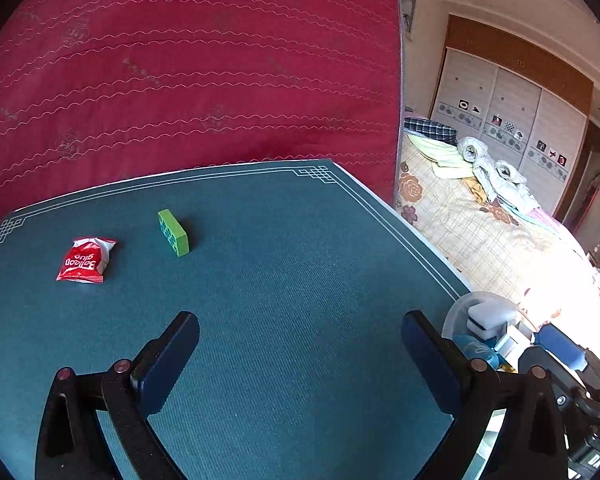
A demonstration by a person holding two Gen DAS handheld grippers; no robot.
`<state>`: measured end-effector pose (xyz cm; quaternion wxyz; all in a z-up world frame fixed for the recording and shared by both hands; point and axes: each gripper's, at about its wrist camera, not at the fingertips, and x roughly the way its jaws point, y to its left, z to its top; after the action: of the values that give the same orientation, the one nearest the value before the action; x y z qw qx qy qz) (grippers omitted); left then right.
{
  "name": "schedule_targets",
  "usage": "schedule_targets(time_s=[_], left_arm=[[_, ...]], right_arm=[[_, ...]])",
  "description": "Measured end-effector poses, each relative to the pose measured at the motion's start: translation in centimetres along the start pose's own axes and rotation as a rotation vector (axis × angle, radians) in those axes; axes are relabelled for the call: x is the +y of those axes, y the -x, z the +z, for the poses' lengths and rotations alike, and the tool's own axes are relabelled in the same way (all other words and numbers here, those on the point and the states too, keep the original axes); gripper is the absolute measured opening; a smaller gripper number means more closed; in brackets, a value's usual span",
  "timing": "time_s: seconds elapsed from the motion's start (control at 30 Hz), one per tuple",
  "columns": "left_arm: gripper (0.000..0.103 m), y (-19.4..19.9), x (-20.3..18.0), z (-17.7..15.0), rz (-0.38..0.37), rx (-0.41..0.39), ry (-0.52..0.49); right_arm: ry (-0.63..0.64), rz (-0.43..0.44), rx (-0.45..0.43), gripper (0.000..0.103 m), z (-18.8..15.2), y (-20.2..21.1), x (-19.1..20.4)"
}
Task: Organize objects
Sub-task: 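Move both open tools back from the basin toward the table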
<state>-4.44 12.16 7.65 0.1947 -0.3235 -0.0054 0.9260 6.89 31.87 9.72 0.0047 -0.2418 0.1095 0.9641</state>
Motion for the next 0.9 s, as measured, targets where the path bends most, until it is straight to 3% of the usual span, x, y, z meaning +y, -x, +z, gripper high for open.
schedule_targets(time_s=[0.5,0.73,0.9], left_arm=[[0.103,-2.2,8.1,0.4,0.282,-0.039,0.047],[0.103,-4.4,12.0,0.2,0.342,0.015,0.090],[0.102,-5.9,15.5,0.4,0.333,0.069,0.150]], right_arm=[[0.115,0.110,0.070,0.083,-0.8,-6.9,8.2],[0.093,0.140,0.154,0.083,-1.3,-11.6,9.5],[0.077,0.157,0.196,0.083,-1.4,-14.0,9.9]])
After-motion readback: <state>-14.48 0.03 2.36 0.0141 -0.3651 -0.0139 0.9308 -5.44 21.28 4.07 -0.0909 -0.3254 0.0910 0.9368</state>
